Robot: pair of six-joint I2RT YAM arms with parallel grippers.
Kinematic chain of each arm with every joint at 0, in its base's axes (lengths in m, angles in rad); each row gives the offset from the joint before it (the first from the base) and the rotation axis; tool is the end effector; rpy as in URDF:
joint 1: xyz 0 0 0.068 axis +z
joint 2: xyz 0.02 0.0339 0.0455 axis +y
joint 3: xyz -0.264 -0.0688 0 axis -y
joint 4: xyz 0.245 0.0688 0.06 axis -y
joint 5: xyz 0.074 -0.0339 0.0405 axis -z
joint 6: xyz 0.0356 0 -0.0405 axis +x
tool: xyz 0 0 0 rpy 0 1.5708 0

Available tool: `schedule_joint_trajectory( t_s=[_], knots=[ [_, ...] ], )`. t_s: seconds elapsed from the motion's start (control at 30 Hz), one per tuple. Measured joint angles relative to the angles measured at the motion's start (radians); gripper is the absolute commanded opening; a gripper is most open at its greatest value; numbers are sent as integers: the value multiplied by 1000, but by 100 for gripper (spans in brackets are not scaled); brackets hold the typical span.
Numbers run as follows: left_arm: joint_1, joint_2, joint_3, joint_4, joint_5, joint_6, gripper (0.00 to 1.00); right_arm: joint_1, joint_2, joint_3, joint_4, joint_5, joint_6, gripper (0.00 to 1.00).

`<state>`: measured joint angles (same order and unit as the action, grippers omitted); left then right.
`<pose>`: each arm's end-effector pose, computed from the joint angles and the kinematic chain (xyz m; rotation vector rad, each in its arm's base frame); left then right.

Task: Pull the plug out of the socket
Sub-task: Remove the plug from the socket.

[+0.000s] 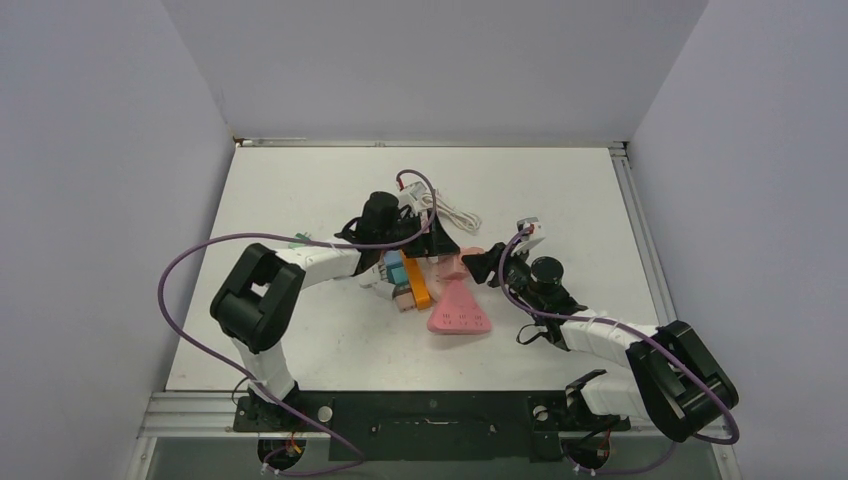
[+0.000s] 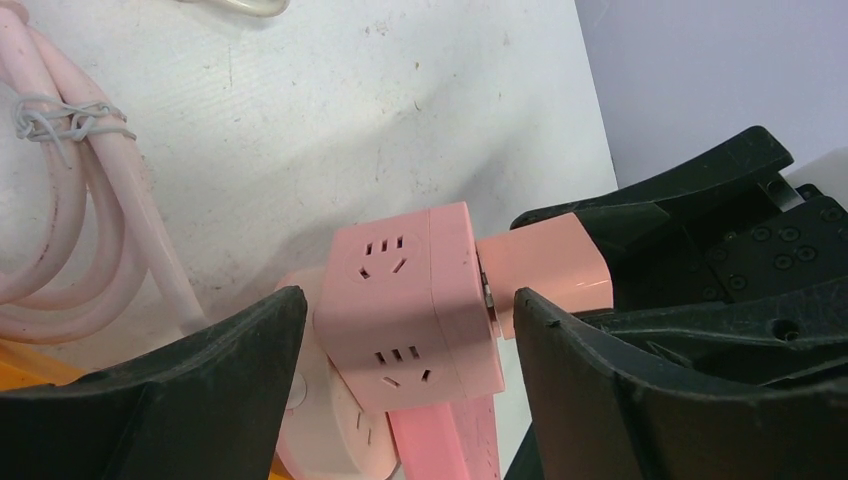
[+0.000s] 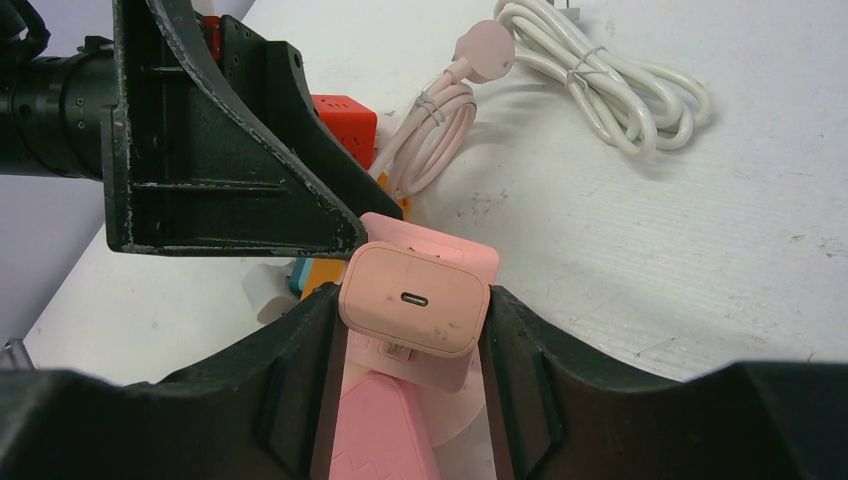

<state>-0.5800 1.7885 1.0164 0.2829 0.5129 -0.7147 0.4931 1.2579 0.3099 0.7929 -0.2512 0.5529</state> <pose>0.3142 -0.2268 0.1940 0.2011 2.2579 -1.2793 0.2051 0.1202 0.1839 -0.1417 1.8191 0.9738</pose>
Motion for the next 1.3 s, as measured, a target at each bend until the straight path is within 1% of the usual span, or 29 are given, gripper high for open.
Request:
schedule_joint_trajectory(
  t_s=[0.1,0.27,0.33,0.37,0.47,0.5,0.8,1.03,1.3],
  knots=[
    [0,11,10,0,1,-11,71,2,2,0,3,1,-2,5],
    [0,29,21,0,1,-26,62,7,5,0,9,8,-7,5],
    [0,36,24,0,3,-32,61,11,8,0,14,9,-10,5],
    [0,39,24,0,5,-34,62,13,10,0,17,11,-12,5],
    [0,42,30,-6,6,-36,71,14,10,0,18,11,-16,5],
    [0,43,35,-15,6,-37,73,15,10,0,18,12,-17,5],
    [-15,61,119,-146,-17,-2,75,26,3,0,7,42,-21,5],
    [-25,61,156,-232,-41,13,79,47,-23,1,-26,66,-51,5],
    [-28,69,195,-329,-67,46,80,117,-41,13,-63,152,-115,5]
  ],
)
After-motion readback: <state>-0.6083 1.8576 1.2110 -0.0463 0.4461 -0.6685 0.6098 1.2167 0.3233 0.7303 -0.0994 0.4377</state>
